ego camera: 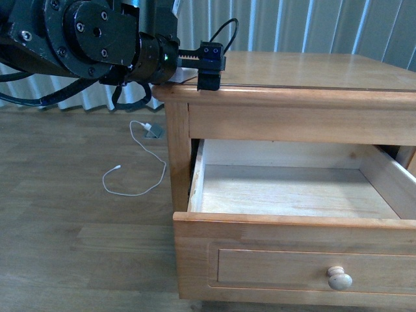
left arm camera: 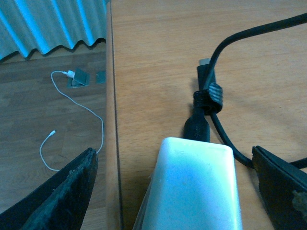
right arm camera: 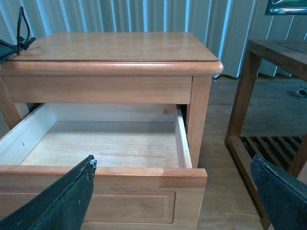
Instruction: Put charger into drawer
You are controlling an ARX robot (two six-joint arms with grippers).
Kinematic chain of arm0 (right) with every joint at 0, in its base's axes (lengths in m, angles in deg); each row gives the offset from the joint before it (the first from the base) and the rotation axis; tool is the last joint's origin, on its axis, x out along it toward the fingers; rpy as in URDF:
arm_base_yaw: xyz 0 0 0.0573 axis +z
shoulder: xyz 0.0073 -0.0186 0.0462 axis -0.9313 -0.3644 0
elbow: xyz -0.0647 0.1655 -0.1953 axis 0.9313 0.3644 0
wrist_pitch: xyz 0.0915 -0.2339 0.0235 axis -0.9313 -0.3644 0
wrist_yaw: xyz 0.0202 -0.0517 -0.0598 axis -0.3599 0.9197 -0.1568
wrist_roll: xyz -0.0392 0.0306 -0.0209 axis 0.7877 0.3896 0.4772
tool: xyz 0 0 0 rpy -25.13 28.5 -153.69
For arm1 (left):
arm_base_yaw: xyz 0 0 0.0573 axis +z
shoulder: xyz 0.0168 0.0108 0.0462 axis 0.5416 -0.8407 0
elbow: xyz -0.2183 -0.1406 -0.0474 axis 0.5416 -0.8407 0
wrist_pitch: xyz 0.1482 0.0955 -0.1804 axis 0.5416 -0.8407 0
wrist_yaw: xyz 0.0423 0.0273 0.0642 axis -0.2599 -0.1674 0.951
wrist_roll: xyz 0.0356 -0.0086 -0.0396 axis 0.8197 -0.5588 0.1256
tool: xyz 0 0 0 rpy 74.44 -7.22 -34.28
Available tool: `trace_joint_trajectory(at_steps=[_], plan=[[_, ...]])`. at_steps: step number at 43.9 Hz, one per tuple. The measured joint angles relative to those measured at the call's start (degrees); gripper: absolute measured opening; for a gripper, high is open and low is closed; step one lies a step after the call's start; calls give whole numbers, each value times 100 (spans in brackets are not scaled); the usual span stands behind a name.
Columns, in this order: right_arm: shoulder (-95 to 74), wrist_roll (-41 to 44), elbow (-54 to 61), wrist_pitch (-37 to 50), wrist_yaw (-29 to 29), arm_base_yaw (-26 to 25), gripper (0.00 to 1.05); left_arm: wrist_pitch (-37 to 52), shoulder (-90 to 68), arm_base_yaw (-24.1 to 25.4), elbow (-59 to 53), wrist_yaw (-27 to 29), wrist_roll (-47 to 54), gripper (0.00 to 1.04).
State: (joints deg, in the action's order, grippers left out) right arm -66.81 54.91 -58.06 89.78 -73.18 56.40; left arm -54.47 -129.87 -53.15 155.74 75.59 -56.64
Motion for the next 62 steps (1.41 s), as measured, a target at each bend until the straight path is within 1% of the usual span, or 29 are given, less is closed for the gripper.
trace_joint_trajectory(at_steps=[6,20,28,35,38,42,49,51,62], plan=[[0,0,0,0,0,0,96,-85,-92,-11,164,-232,24,99],[0,0,0,0,0,0,96,-251,-168,-83,308,-247,129,99],[0,0,0,0,0,0,96,-280,-195,-120,354,-94,192,99],[0,0,0,0,2,0,96,-280,-199,-131,363,-79,195,98],[0,0,0,0,0,0,96,-280,-210,-140,376,-116,188,87],[0,0,0,0,0,0,96,-284,-229,-179,396,-114,192,67],[0,0,0,0,0,0,96,-313,-232,-225,398,-186,205,41],[0,0,0,0,0,0,96,-306,-232,-238,393,-234,225,40],[0,0,0,0,2,0,96,-11,-111,-363,151,-417,323,40]])
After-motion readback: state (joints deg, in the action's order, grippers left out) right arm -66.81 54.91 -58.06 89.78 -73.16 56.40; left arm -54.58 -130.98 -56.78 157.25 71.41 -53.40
